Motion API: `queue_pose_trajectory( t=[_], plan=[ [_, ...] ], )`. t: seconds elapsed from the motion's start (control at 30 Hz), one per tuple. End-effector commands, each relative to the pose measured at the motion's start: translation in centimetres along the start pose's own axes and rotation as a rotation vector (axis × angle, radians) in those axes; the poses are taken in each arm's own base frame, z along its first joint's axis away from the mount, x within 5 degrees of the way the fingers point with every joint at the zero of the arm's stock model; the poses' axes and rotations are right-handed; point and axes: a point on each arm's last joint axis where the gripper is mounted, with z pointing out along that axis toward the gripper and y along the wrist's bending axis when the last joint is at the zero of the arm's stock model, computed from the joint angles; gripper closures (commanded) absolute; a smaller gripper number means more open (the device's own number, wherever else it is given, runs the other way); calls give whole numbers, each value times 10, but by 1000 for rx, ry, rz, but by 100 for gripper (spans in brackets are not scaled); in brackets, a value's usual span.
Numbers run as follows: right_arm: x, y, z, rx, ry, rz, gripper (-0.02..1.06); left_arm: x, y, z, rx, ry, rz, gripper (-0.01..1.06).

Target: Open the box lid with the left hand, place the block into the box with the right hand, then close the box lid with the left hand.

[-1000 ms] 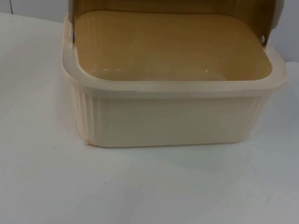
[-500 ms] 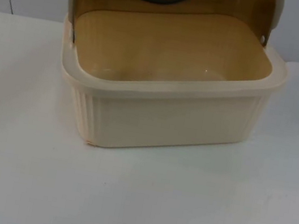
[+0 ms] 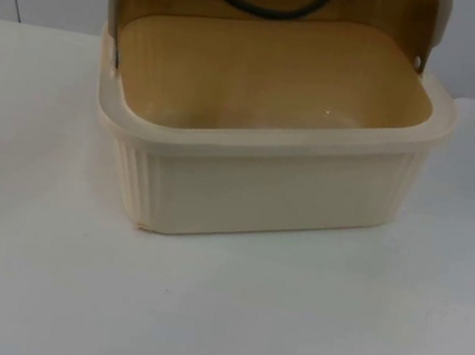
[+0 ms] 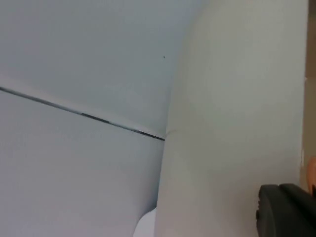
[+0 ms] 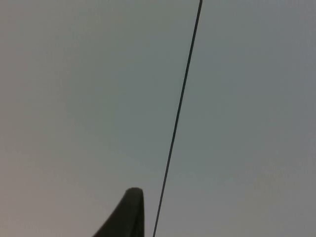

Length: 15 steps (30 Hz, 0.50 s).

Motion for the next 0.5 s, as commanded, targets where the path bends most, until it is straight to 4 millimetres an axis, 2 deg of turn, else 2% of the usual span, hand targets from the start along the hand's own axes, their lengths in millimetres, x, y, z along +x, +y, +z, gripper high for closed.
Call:
queue_pose_trajectory(
  t=[0.0, 0.17, 0.3, 0.37, 0.47],
  plan=[
    [-4, 0, -1, 2, -26, -8, -1, 5, -16, 5, 53, 46, -14, 105],
    [-4, 1, -1, 1, -29, -8, -1, 13, -32, -1, 70, 49, -25, 105],
    [-5, 6, -1, -22, -34, -4, -1, 16, -51, -15, 25, -29, -18, 105],
    [-6, 9, -1, -33, -36, -4, -1, 17, -56, -16, 19, -43, -14, 105],
    [-8, 16, -2, -59, -43, -3, -1, 19, -75, -14, 26, -68, 6, 105]
  ],
)
